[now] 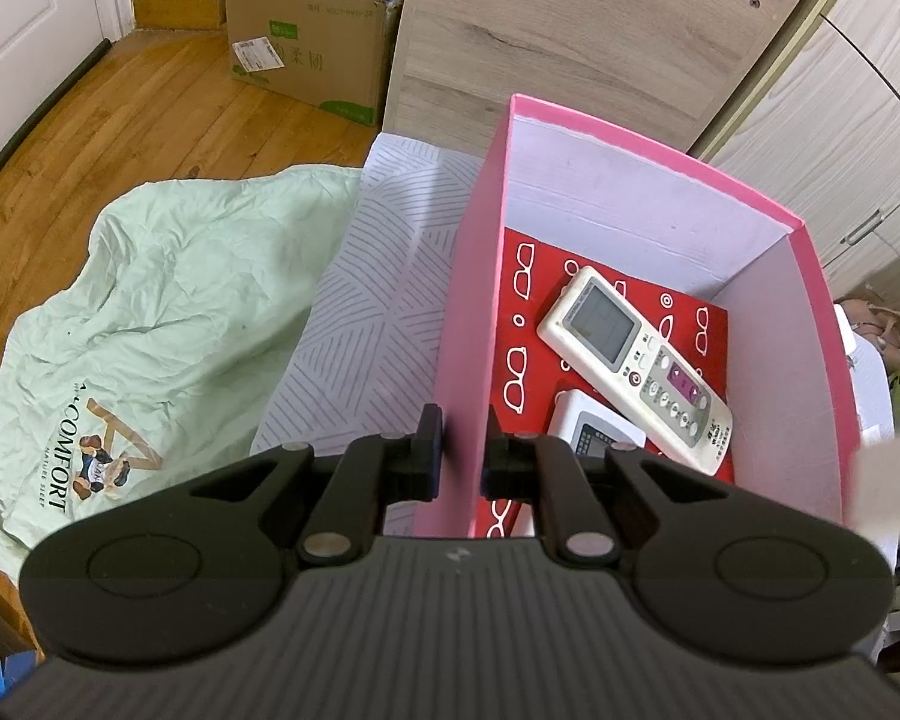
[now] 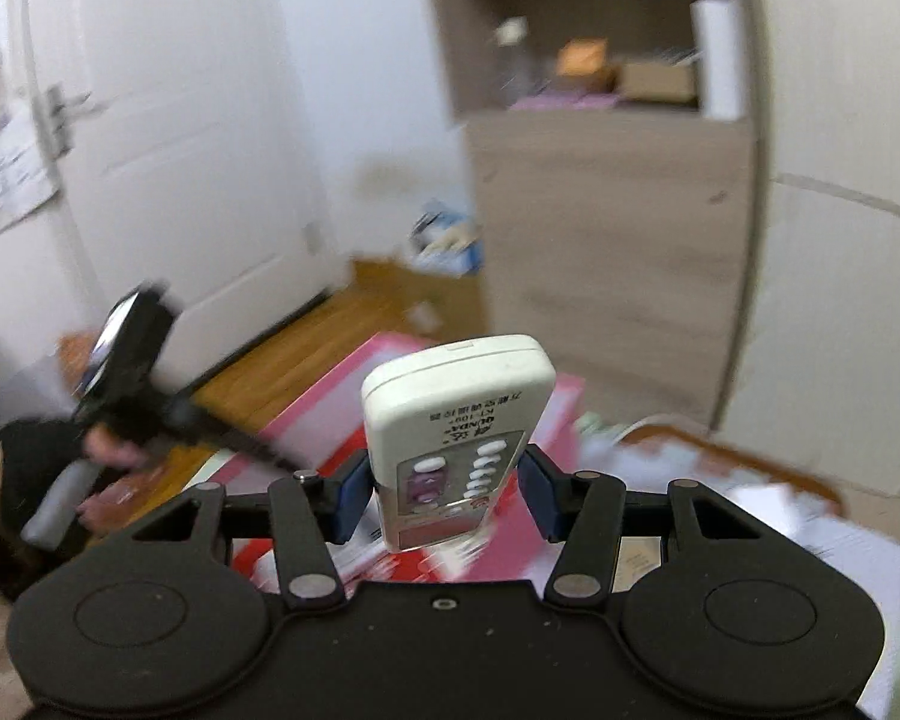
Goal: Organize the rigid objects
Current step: 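Carry the cream remote over the pink box with the right tool, then lower the cream remote into the box and open the right tool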
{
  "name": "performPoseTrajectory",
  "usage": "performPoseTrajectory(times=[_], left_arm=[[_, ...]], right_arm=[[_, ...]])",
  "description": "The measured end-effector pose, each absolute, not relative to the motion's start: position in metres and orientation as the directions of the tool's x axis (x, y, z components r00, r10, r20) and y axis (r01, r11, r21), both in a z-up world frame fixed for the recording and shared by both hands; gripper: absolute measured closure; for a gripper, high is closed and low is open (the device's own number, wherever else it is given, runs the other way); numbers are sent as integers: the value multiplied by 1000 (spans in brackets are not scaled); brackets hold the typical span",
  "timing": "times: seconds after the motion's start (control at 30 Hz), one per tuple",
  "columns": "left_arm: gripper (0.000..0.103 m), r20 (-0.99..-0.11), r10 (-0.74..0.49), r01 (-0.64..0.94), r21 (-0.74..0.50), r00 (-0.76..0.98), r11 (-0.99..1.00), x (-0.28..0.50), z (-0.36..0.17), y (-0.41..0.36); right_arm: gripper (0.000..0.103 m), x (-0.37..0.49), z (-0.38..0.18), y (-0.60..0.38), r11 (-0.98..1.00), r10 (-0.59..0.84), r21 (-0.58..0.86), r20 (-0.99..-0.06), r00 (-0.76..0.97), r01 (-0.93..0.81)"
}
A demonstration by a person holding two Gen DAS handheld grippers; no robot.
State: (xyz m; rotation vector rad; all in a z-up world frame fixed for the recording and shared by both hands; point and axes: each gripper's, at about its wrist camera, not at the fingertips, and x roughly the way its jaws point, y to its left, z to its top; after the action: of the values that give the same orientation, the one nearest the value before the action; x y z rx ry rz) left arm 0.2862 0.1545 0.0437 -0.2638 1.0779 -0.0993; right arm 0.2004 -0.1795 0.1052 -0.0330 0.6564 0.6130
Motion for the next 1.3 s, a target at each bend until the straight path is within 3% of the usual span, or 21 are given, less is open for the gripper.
performPoseTrajectory(times=[0.23, 0.53, 1.0, 1.3], left_arm=[[93, -856, -208, -51, -262, 473, 964, 287, 44, 154], [93, -856, -210, -54, -266, 473, 962, 287, 44, 157], [92, -856, -216, -65, -278, 469, 958, 288, 44, 157], [92, -856, -213, -61, -272, 471, 960, 286, 43, 155]], right_arm=[[45, 202, 73, -126, 772, 475, 90, -740, 477, -629], [45, 213, 51, -82, 712, 298, -118, -842, 450, -692], [45, 264, 4, -44, 697, 173, -161, -908, 382, -699], [45, 271, 5, -33, 698, 235, -173, -862, 450, -695]])
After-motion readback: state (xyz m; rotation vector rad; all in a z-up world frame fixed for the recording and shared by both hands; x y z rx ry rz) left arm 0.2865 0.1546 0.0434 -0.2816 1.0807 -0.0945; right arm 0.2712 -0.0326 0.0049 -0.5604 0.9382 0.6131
